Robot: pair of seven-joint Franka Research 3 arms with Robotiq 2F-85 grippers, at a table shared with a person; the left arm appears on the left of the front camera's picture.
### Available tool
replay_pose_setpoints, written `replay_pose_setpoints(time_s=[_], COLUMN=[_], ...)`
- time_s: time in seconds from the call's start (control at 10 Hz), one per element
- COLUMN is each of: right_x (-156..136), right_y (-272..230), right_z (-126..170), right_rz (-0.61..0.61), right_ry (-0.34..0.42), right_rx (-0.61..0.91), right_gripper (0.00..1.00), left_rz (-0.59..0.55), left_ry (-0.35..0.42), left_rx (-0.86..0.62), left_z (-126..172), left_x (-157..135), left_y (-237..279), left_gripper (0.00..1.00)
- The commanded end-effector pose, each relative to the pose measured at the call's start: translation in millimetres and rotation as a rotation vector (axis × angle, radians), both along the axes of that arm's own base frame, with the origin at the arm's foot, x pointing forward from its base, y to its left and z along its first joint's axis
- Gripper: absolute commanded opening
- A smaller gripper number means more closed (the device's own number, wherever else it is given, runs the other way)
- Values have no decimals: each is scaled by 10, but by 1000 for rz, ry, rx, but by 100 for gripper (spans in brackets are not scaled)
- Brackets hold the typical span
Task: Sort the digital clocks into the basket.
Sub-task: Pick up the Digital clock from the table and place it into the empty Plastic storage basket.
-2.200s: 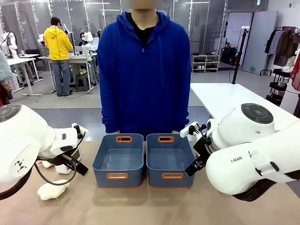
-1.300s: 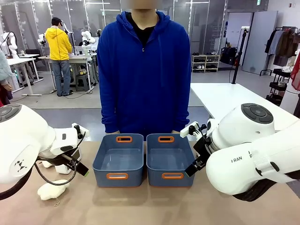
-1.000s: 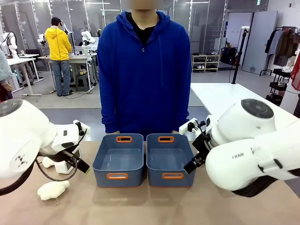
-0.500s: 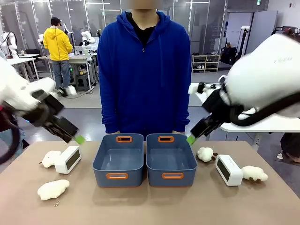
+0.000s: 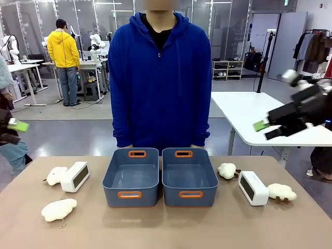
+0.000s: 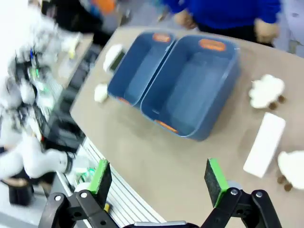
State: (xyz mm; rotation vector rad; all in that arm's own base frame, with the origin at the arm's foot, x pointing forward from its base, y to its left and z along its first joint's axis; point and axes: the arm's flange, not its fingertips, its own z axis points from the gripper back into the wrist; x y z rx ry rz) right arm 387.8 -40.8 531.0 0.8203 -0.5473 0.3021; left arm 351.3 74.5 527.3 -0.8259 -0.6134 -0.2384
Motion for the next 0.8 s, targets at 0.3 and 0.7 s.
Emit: replay_pose_setpoints(time_s=[0.3,0.7], right_x=[-471,-483], right_y=[-788,-875], right_z=[-173,-136], right_rz=[-249,-257], right_ry=[-19,0], right_rx=[106,102], right_gripper=[100,100], left_rz=[207,180], left_ry=[-37,-1], left_rx=[2,-18], left_z=[-326,-263], left_x=[-344,-303], left_y=[230,397], left_gripper=[100,100])
